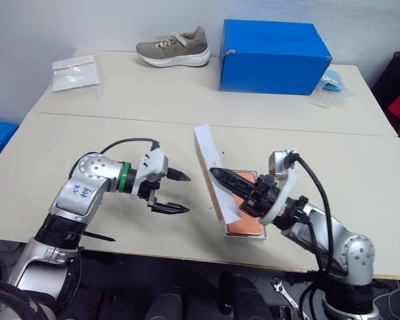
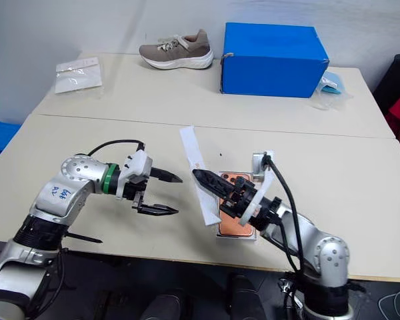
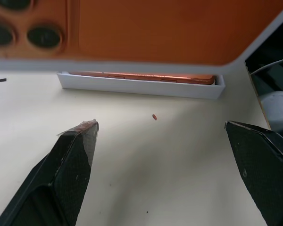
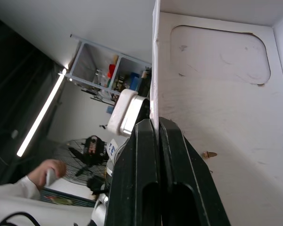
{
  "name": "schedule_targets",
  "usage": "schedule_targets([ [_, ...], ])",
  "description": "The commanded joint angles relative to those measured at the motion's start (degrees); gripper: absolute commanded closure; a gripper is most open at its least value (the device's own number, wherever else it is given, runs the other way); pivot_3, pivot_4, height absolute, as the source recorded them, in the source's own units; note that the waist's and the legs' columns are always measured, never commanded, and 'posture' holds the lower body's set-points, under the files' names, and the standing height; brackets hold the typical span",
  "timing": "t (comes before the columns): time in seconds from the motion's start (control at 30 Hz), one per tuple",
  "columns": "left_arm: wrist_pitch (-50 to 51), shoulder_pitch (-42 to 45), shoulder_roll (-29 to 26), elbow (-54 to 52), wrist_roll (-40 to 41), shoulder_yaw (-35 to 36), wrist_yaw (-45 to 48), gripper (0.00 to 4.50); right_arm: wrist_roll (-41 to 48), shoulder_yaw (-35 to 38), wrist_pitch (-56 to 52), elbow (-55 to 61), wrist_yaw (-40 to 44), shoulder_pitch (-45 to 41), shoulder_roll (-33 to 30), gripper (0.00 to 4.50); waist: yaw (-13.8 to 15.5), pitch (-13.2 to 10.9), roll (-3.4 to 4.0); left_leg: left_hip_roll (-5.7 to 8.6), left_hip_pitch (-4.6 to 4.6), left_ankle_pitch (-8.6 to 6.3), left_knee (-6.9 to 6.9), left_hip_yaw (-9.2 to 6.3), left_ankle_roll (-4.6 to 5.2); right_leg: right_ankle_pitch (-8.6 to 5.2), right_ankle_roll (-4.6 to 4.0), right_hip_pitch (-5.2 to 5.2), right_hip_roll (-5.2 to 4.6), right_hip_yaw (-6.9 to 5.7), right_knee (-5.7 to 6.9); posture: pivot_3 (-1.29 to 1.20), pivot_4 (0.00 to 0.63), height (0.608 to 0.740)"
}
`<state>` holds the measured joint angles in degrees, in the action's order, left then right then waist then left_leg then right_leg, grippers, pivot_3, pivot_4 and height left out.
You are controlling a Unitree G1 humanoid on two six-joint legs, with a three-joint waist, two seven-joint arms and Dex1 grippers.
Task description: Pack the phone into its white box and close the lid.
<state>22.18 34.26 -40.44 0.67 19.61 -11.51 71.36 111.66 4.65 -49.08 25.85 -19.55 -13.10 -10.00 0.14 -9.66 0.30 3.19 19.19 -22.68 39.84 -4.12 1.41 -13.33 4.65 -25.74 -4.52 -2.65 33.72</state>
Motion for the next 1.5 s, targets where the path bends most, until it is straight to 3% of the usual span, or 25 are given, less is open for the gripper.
schedule_targets([
  [0.03, 0.4, -0.5, -1.1, -2.1, 0.0, 1.8, -0.3, 0.00, 1.3, 0.6, 1.1, -2.6, -2.9, -0.8, 5.2, 4.47, 0.0, 0.0, 0.01, 0.00, 0.00, 0.00, 0.00, 0.00, 0.00, 0.00, 0.00, -0.01, 0.01, 0.00, 0.01, 0.00, 0.150, 0.740],
  [0.23, 1.0, -0.6, -2.2, -2.3, 0.0, 2.5, -0.7, 0.00, 1.3, 2.7, 0.1, -8.3, -6.0, -0.1, 10.0, 4.47, 0.0, 0.0, 0.03, 0.02, 0.00, 0.00, 0.00, -0.01, -0.01, 0.00, 0.00, -0.03, 0.01, 0.01, 0.04, 0.00, 0.150, 0.740],
  [0.67, -0.9, 1.8, 0.5, 0.9, -3.7, -0.3, -0.6, 0.00, -0.7, 0.4, 1.0, -5.1, -0.3, 8.7, 0.9, 4.47, 0.1, 0.0, 0.03, 0.02, 0.00, -0.01, -0.01, 0.00, 0.01, 0.00, 0.00, -0.03, 0.01, 0.04, 0.05, 0.00, 0.150, 0.740],
  [0.77, -2.9, 2.9, 1.7, 3.3, -5.5, -1.5, -0.2, 0.00, 1.0, 0.0, 2.3, -2.7, 0.7, 10.5, -0.7, 3.88, 0.0, 0.0, 0.03, 0.03, 0.00, -0.02, -0.01, 0.02, 0.03, 0.00, 0.00, -0.03, 0.00, 0.05, 0.03, 0.00, 0.150, 0.740],
  [0.93, -5.5, 4.9, 4.9, 7.5, -8.0, -3.5, -0.6, 0.00, 1.3, 0.7, 3.7, 1.7, 1.6, 12.6, -5.4, 2.22, 0.1, 0.0, 0.03, 0.03, 0.01, -0.02, 0.00, 0.03, 0.02, 0.00, 0.00, -0.02, 0.00, 0.05, 0.03, 0.00, 0.150, 0.740],
  [1.2, -6.7, 6.4, 10.1, 10.5, -8.9, -4.8, -0.3, 0.00, 1.3, 7.3, 2.6, 10.4, 8.9, 18.0, -22.1, 2.22, 1.4, 0.0, 0.01, 0.03, 0.05, -0.05, 0.10, 0.04, 0.09, 0.04, 0.07, 0.06, -0.02, 0.04, -0.08, 0.00, 0.150, 0.740],
  [1.33, -5.2, 7.6, 12.9, 11.3, -7.7, -4.4, -0.6, 0.76, -0.8, 15.5, -1.4, 12.8, 18.0, 22.1, -33.6, 2.18, 1.7, 0.0, 0.01, 0.03, 0.05, -0.08, 0.14, 0.04, 0.18, 0.12, 0.22, 0.16, -0.03, 0.04, -0.22, 0.00, 0.150, 0.740],
  [1.5, -3.2, 8.3, 14.1, 9.7, -6.4, -4.0, 0.8, 2.41, -8.8, 24.3, -4.8, 17.4, 30.7, 30.5, -41.5, 2.18, 2.4, 0.0, -0.01, 0.01, 0.08, -0.11, 0.14, 0.04, 0.23, 0.14, 0.25, 0.20, 0.00, 0.02, -0.32, 0.00, 0.150, 0.740],
])
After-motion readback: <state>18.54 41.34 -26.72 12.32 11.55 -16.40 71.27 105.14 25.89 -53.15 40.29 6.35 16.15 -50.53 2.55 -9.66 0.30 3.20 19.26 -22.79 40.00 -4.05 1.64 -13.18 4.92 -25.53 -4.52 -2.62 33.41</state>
